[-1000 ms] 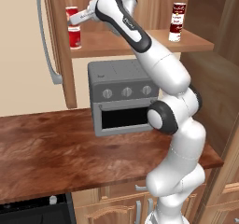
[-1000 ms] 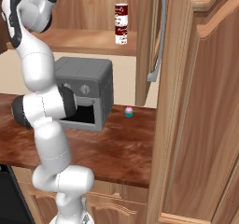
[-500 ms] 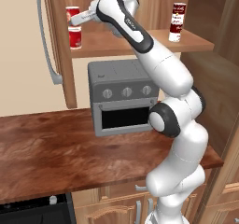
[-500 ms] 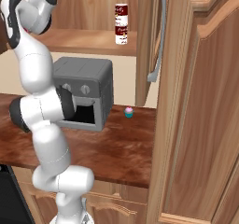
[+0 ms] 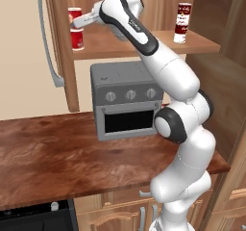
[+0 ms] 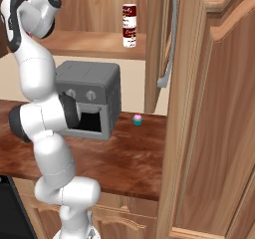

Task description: Stack two cans on top of the other two cans in the cabinet.

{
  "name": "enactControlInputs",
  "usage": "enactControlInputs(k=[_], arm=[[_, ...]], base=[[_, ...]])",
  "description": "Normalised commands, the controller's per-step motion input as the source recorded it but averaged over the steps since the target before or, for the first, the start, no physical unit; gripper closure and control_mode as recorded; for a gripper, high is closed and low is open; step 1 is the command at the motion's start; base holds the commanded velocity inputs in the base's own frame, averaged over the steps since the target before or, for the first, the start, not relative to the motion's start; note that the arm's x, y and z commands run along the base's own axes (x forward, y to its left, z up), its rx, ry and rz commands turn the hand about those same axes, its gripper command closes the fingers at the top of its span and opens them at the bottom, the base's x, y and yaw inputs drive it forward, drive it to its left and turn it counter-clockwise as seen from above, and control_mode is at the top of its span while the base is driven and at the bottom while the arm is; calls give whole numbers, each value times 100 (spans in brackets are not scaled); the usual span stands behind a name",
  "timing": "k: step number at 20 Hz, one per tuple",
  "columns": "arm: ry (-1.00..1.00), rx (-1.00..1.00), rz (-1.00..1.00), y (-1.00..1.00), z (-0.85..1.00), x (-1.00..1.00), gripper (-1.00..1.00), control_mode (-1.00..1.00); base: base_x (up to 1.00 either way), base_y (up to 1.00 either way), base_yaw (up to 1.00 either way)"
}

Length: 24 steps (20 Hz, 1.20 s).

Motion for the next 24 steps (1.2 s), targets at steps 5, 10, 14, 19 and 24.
enactControlInputs(k=[5,10,14,19,24], arm=[[-1,0,0,6,-5,0,-100,-100],[-2,0,0,1,0,1,-100,-100],[0,0,-2,-12,0,-1,-100,-100],[0,0,-3,-33,0,-22,-100,-100],[0,0,-5,-31,-1,-35,-100,-100]], base=[[0,0,0],[0,0,0],[0,0,0],[0,0,0],[0,0,0]])
